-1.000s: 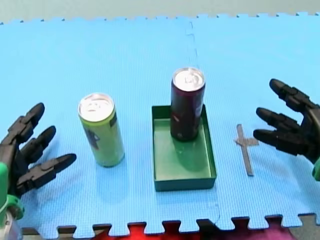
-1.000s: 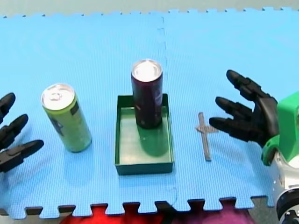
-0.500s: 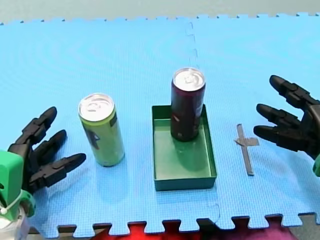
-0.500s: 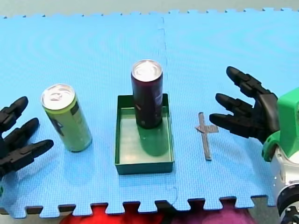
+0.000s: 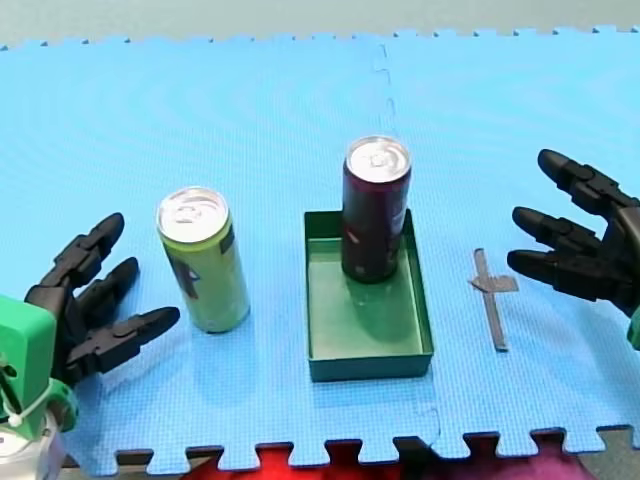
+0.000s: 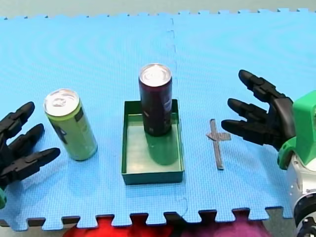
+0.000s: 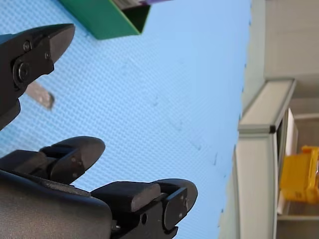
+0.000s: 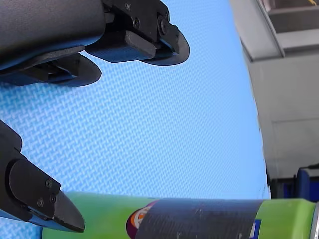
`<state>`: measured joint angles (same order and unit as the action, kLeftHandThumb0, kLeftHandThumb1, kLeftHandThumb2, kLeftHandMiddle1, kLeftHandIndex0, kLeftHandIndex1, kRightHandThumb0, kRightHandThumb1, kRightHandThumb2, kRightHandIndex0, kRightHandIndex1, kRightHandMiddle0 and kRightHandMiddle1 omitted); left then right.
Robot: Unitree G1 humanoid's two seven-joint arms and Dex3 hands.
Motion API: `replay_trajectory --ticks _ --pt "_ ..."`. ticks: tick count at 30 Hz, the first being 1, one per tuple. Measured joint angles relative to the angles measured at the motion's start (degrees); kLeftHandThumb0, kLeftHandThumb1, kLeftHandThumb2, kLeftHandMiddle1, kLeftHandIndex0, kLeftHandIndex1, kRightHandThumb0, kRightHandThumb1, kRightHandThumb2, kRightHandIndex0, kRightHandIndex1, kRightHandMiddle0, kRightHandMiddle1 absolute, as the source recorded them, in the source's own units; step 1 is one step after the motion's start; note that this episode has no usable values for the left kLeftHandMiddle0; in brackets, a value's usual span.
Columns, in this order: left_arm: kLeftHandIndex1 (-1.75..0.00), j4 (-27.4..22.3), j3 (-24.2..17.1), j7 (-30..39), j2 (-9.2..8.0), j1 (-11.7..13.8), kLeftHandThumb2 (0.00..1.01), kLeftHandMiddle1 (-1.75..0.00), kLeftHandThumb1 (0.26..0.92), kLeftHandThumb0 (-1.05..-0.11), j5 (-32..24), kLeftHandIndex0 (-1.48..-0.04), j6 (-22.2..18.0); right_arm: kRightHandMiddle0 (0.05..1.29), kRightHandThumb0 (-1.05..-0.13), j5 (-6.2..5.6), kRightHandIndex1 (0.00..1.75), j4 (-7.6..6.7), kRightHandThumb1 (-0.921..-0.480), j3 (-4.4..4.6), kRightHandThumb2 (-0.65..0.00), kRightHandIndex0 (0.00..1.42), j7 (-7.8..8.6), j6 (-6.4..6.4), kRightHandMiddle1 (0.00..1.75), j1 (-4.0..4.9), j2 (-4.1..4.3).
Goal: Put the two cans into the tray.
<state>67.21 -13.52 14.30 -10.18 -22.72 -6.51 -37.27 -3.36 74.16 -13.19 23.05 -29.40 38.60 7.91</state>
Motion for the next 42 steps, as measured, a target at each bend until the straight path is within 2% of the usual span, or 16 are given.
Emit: replay_trajectory --ticks 19,25,28,34,42 --pt "-0.01 0.4 0.1 2.7 0.46 -0.7 0.02 0.0 0.698 -1.048 -0.2 -0.38 -0.5 0.39 -0.766 0.09 0.0 0.0 -0.644 0.45 -0.001 0.53 -0.54 -0.21 0.0 0.02 0.0" --pt "0.0 0.1 0.4 5.5 0.42 -0.7 0.01 0.0 0.698 -1.048 -0.4 -0.38 -0.3 0.39 -0.773 0.09 0.0 0.0 -0.645 0.49 -0.001 0.53 -0.69 -0.3 0.0 0.02 0.0" --pt "0.0 -0.8 0.6 8.6 -0.18 -0.4 0.01 0.0 0.701 -1.048 -0.7 -0.38 -0.1 0.39 -0.777 0.11 0.0 0.0 -0.645 0.52 0.0 0.53 -0.83 -0.32 0.0 0.02 0.0" --pt "0.0 -6.8 0.7 15.0 -2.69 3.2 0.01 0.0 0.716 -1.048 -2.5 -0.38 0.6 0.39 -0.778 0.1 0.0 0.03 -0.645 0.51 0.0 0.53 -0.87 -0.38 0.0 0.03 0.05" --pt "0.0 -16.9 1.0 19.6 -3.34 8.5 0.03 0.0 0.765 -1.048 -5.0 -0.37 1.4 0.39 -0.775 0.12 0.0 0.03 -0.646 0.57 0.0 0.54 -0.91 -0.38 0.0 0.02 -0.01"
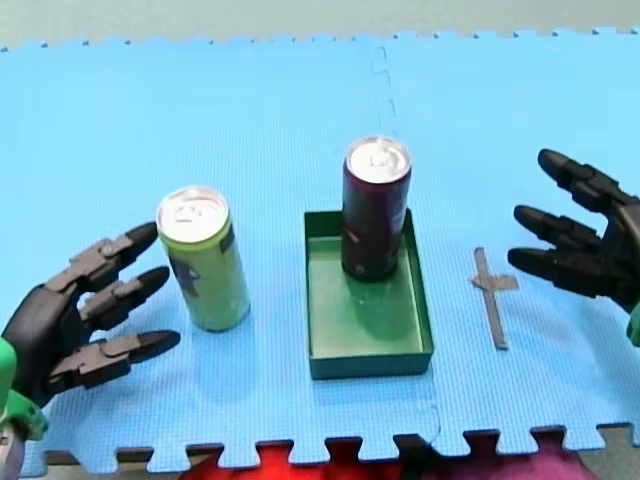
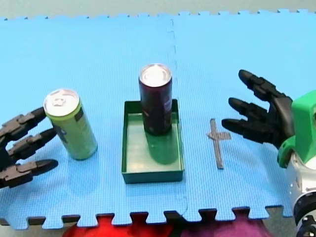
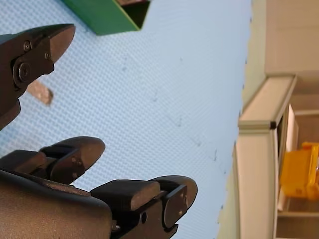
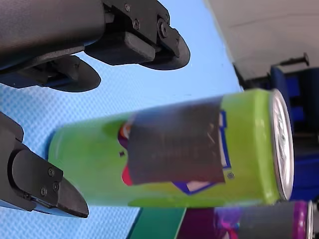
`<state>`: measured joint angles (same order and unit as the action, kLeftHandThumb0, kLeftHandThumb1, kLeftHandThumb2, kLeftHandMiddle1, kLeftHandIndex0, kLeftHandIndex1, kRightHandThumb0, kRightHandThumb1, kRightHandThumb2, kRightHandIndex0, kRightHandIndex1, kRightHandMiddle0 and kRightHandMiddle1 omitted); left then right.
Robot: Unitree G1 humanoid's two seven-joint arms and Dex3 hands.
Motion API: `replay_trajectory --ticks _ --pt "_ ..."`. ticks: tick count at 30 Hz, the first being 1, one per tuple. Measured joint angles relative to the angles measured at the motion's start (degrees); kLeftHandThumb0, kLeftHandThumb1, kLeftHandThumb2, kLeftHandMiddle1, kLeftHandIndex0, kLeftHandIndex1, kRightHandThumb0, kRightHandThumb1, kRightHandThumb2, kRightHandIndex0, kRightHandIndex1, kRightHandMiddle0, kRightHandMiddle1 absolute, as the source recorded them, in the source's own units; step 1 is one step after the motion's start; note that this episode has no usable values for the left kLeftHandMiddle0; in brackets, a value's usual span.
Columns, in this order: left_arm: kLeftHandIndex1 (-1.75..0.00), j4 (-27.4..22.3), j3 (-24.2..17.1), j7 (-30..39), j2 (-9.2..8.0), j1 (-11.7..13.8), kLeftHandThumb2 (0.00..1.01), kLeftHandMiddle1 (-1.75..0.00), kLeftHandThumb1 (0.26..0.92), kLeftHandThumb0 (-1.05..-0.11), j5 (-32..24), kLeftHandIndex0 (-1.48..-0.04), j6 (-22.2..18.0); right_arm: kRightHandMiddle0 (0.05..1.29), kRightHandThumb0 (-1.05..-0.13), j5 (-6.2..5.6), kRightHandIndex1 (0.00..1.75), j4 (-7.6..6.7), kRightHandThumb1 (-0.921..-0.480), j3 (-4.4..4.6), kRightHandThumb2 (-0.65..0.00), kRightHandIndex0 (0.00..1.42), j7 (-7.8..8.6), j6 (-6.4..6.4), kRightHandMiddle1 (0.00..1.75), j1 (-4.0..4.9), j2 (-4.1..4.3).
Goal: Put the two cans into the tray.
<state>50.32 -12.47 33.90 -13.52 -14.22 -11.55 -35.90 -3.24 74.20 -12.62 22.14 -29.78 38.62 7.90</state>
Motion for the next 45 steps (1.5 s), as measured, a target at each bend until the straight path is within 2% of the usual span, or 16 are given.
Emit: replay_trajectory --ticks 9,16,30,36,45 --pt "0.0 -11.2 1.6 -2.3 0.17 3.8 0.02 0.0 0.794 -1.048 0.2 -0.35 5.4 0.39 -0.762 0.06 0.0 0.0 -0.648 0.26 -0.001 0.53 0.25 0.06 0.0 0.0 -0.15" --pt "0.0 -14.0 2.6 -4.6 0.14 4.9 0.02 0.0 0.803 -1.048 1.3 -0.34 6.2 0.38 -0.755 0.03 0.0 0.0 -0.648 0.22 0.0 0.54 0.42 0.08 0.0 -0.02 -0.15" --pt "0.0 -13.5 4.4 -9.2 0.0 3.4 0.02 0.0 0.825 -1.048 4.7 -0.34 6.0 0.39 -0.763 0.0 0.0 0.07 -0.645 0.04 0.0 0.54 0.42 0.04 0.0 -0.49 -0.16" --pt "0.0 -12.6 5.0 -10.2 -0.7 2.9 0.02 0.0 0.829 -1.048 6.0 -0.33 5.5 0.39 -0.766 -0.02 0.0 0.16 -0.644 -0.15 0.0 0.54 0.45 -0.22 0.0 -0.6 -0.08" --pt "0.0 -8.6 5.6 -11.1 -0.61 0.5 0.01 0.0 0.83 -1.048 6.7 -0.34 4.8 0.39 -0.783 0.02 0.0 0.21 -0.645 -0.14 0.0 0.54 0.29 -0.8 0.0 -0.71 -0.02"
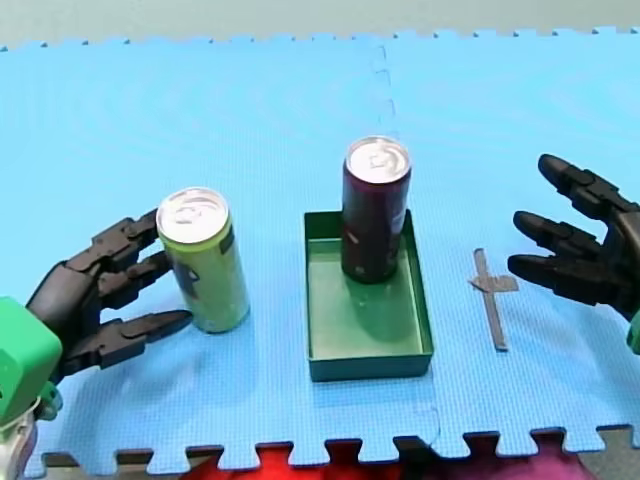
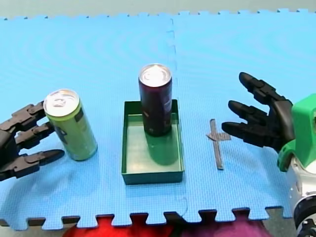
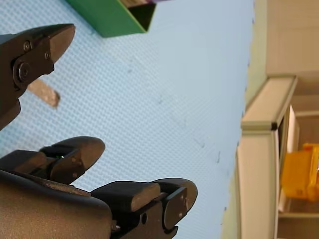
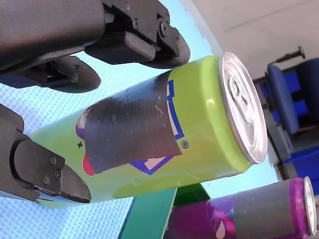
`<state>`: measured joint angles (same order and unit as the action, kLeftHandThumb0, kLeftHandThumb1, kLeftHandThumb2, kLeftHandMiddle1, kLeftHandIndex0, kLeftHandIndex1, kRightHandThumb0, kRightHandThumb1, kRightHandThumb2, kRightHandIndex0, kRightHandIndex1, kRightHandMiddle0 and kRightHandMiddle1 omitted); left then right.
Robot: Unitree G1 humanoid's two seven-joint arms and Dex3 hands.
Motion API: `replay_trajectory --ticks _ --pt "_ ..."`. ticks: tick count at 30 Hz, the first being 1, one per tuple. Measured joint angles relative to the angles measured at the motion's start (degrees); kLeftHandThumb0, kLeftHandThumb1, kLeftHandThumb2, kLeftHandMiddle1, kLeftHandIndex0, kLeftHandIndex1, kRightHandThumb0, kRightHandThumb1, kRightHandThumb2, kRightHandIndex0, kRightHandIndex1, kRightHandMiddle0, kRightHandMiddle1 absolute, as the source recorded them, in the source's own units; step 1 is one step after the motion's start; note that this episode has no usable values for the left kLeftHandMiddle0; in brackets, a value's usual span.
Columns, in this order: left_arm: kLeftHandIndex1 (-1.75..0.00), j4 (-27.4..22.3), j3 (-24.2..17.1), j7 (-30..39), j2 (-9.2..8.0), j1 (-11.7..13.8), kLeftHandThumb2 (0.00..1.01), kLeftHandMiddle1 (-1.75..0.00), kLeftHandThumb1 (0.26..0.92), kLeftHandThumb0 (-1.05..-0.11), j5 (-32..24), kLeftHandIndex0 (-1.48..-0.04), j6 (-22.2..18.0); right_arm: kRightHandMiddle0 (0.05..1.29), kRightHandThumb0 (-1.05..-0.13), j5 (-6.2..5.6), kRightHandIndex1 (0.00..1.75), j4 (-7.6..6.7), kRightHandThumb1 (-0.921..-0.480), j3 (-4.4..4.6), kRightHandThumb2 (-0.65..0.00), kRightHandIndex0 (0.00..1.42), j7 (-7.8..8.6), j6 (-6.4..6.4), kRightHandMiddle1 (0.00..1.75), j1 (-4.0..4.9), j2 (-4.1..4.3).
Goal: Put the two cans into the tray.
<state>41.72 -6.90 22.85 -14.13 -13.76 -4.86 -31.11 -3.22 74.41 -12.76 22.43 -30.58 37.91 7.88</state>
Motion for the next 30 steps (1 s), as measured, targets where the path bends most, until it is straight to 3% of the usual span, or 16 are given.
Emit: replay_trajectory --ticks 30 --pt "0.0 7.9 -0.5 4.4 0.74 -5.2 0.0 0.0 0.83 -1.048 -2.5 -0.34 -0.6 0.37 -0.774 0.33 0.0 -0.25 -0.661 0.59 -0.001 0.51 -0.74 -0.32 0.0 -0.07 0.35"
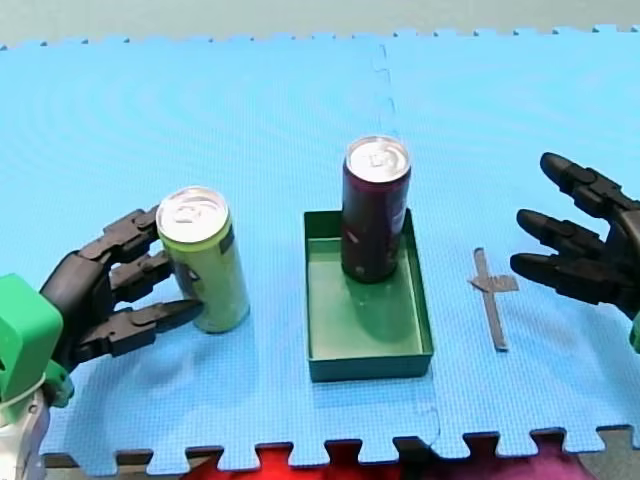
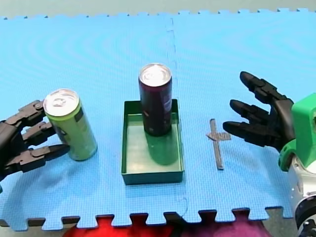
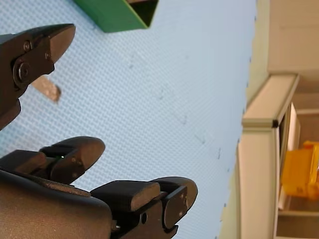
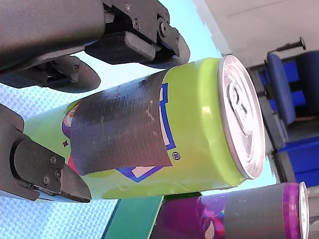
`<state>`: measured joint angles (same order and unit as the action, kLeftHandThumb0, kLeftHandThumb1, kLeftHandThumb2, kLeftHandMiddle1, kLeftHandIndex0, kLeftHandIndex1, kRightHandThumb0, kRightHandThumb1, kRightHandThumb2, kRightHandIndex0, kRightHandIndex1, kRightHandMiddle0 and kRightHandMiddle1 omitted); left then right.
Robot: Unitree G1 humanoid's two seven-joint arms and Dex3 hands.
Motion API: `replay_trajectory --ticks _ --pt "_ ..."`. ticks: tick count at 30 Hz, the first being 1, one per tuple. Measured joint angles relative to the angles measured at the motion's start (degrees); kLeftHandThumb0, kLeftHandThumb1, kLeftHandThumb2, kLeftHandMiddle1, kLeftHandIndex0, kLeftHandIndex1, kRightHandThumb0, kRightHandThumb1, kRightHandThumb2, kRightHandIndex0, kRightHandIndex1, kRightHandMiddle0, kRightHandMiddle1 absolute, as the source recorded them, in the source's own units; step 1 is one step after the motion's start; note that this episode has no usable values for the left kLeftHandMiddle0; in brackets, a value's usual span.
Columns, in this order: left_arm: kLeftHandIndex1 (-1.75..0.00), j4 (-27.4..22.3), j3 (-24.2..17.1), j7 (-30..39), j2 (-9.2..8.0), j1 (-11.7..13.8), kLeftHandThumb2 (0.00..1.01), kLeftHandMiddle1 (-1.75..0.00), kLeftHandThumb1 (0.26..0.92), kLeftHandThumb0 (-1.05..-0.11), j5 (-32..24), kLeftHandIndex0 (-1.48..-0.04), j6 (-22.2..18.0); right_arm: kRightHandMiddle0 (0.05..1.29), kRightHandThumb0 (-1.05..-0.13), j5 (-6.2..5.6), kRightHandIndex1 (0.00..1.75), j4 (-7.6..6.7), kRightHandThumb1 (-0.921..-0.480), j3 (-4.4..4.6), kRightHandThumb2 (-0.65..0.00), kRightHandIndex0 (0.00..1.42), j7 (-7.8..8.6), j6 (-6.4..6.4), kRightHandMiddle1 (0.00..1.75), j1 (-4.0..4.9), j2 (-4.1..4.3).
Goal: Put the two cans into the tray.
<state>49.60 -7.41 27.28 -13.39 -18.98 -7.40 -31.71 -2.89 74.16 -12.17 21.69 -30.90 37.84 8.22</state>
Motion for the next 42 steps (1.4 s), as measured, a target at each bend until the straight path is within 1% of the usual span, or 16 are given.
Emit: replay_trajectory --ticks 15,24,42 --pt "-0.01 2.4 -0.2 0.9 0.44 -1.6 0.01 -0.01 0.839 -1.048 -0.3 -0.35 -1.0 0.37 -0.766 -0.01 0.0 -0.07 -0.667 0.09 -0.001 0.51 -0.03 0.0 0.0 0.0 -0.01" --pt "-0.01 4.3 -0.1 0.5 0.93 -3.0 0.0 -0.01 0.843 -1.048 0.3 -0.36 -1.8 0.37 -0.764 -0.26 0.0 -0.09 -0.666 -0.13 0.0 0.51 0.02 0.14 0.0 0.01 -0.01" --pt "-0.01 3.7 0.3 -0.3 1.33 -3.4 0.0 -0.02 0.85 -1.048 0.7 -0.37 -1.9 0.37 -0.771 -0.47 0.0 -0.13 -0.664 -0.48 0.0 0.51 0.22 0.43 0.0 0.06 -0.01"
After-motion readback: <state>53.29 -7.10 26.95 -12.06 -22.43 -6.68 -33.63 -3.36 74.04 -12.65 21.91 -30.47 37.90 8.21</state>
